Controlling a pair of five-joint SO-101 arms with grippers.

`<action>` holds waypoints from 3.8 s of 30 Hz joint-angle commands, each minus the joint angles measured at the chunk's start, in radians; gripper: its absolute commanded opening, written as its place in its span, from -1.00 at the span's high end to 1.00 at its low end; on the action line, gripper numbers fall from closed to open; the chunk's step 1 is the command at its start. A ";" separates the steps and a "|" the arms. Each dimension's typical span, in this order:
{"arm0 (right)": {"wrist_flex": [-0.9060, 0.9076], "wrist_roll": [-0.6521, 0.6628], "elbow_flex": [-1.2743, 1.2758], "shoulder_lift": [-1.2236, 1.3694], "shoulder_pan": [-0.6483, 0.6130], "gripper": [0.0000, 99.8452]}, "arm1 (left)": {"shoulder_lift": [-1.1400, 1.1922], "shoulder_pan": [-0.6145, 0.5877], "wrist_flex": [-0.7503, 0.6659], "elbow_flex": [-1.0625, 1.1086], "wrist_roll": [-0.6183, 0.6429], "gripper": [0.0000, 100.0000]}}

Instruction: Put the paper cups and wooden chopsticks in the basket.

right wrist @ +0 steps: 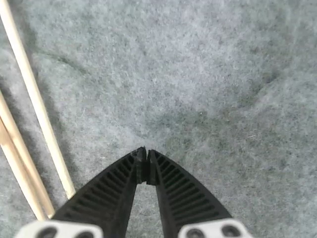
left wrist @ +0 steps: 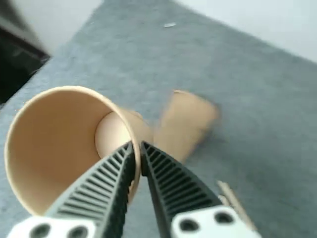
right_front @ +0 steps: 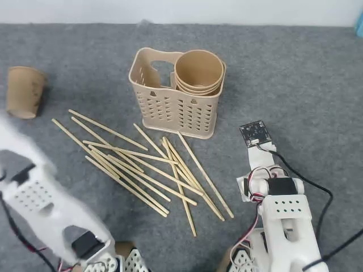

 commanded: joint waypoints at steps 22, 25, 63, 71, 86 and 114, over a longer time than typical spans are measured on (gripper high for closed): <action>-0.018 0.009 0.000 0.005 -0.010 0.98 | -0.614 1.132 -0.157 0.423 0.292 0.98; -0.018 0.009 0.000 0.005 -0.010 0.98 | -0.612 1.181 -0.212 0.432 0.292 0.98; -0.019 0.017 -0.002 0.005 -0.010 0.98 | -0.393 1.194 -0.025 0.404 0.005 0.57; -0.019 0.017 -0.002 0.005 -0.010 0.98 | -0.393 0.953 0.034 0.119 0.000 0.64; -0.012 0.009 0.000 0.005 -0.010 0.98 | -0.135 0.242 -0.316 0.176 -0.005 0.64; -0.039 -0.041 0.015 -0.001 -0.012 0.98 | 0.798 0.161 -1.521 0.174 -0.316 0.65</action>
